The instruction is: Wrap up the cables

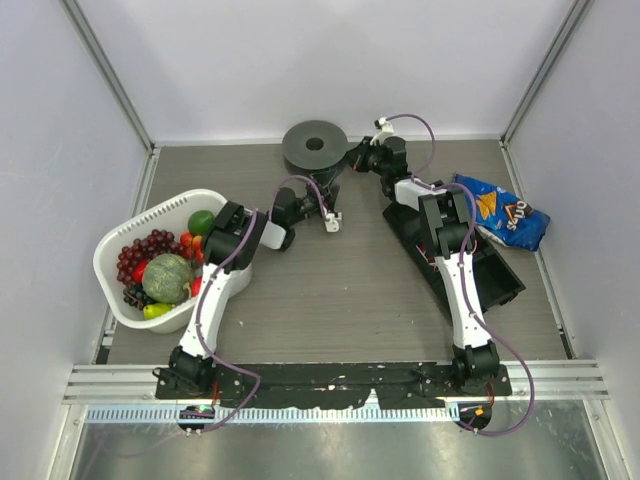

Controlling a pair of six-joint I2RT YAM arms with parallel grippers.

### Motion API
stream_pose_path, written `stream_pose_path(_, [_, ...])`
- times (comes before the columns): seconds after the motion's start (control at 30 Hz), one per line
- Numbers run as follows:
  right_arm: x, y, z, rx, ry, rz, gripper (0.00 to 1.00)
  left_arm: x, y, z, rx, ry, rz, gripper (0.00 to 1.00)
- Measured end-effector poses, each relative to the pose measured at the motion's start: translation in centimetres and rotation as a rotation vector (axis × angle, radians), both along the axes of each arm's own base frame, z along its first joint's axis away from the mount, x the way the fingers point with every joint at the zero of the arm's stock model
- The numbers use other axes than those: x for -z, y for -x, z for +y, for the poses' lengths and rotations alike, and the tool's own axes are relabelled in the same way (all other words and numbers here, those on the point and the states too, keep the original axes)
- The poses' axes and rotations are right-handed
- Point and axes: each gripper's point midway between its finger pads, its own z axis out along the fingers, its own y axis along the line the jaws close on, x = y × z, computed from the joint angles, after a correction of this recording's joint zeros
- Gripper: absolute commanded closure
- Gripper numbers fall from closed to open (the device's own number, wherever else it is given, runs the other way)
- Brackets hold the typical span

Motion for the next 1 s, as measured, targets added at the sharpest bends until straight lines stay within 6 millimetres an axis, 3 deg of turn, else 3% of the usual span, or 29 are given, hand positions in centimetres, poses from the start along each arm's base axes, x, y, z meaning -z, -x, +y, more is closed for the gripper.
stream_pose_path(0.23, [-0.1, -0.3, -0.2, 0.014, 0.000, -0.008, 0.99, -0.2, 4.7, 0.1, 0.106, 0.021, 0.123, 0.39])
stream_pose_path(0.43, [0.0, -1.1, -0.2, 0.038, -0.015, -0.020, 0.99, -1.6, 7.1, 0.8, 0.133, 0.063, 0.212, 0.38])
stream_pose_path(0.57, [0.4, -1.7, -0.5, 0.067, -0.023, -0.015, 0.99, -4.0, 6.8, 1.0, 0.125, 0.127, 0.218, 0.38])
stream_pose_path(0.8, [0.0, -2.8, -1.2, 0.136, -0.033, -0.029, 0.99, -8.2, 3.9, 1.6, 0.032, 0.293, 0.255, 0.35])
stream_pose_path(1.0, [-0.1, -3.2, -1.4, 0.155, -0.033, -0.035, 0.99, -13.5, 2.7, 3.2, -0.056, 0.467, 0.327, 0.35])
